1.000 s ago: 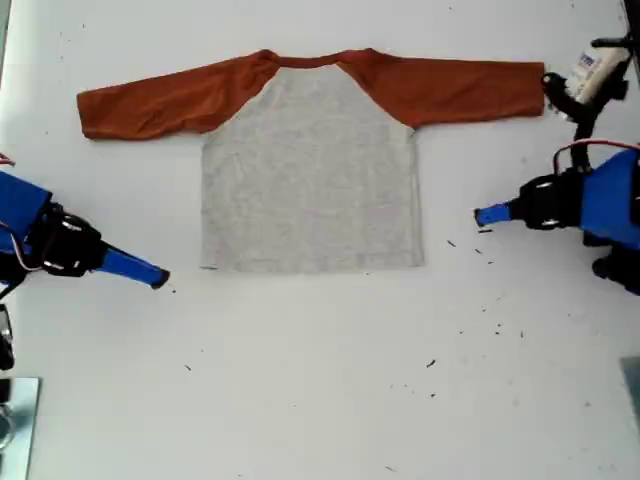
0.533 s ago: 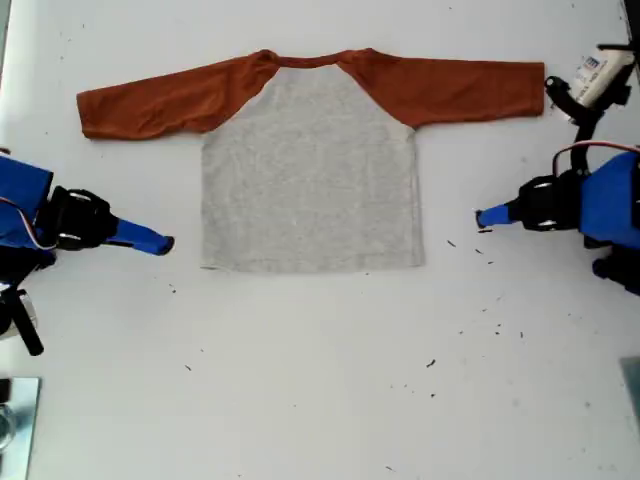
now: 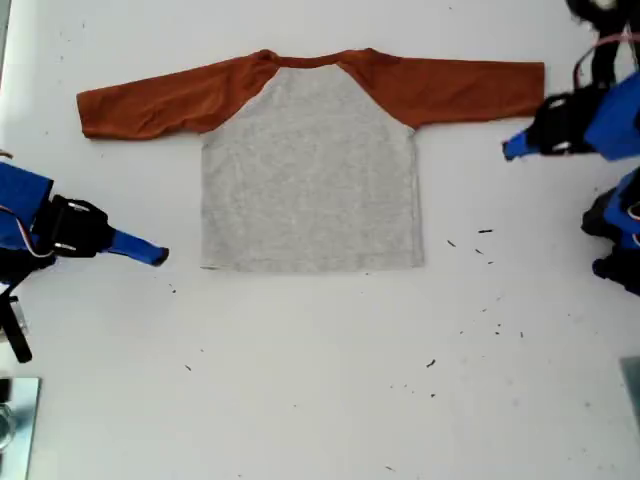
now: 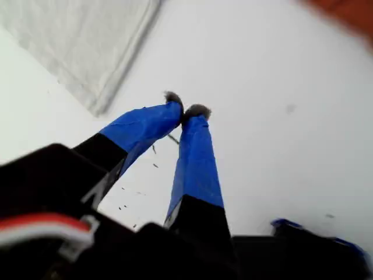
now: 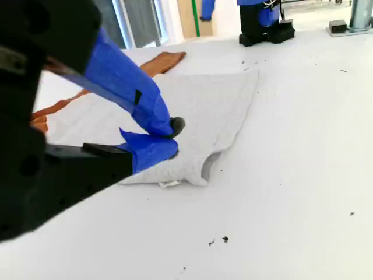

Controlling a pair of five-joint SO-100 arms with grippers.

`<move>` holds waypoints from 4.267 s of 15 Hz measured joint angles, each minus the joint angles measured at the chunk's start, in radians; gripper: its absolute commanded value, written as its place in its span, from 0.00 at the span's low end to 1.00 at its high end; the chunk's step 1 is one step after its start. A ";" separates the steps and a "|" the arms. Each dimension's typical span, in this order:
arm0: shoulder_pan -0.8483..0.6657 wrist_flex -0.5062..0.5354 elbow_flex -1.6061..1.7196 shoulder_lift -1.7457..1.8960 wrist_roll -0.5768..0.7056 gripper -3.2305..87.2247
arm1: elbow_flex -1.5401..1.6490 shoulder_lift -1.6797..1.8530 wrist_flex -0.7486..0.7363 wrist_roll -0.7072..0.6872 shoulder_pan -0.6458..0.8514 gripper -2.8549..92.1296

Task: Fold t shirt

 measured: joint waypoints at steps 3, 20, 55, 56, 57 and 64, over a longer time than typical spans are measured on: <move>-0.011 0.000 0.000 0.000 0.012 0.03 | -0.449 -0.302 0.114 -0.291 0.347 0.34; -0.018 0.000 0.000 0.000 0.012 0.03 | -0.052 -0.463 -0.434 -0.572 0.609 0.07; -0.735 0.449 -1.138 -1.310 -0.081 0.47 | 0.811 0.752 -0.199 0.133 -0.212 0.07; -0.859 0.451 -1.158 -1.328 0.012 0.47 | 0.811 0.752 -0.199 0.133 -0.212 0.07; -0.969 0.453 -1.161 -1.328 0.077 0.46 | 0.811 0.752 -0.199 0.133 -0.212 0.07; -1.331 0.201 -0.902 -1.448 0.167 0.41 | 0.811 0.753 -0.199 0.133 -0.222 0.07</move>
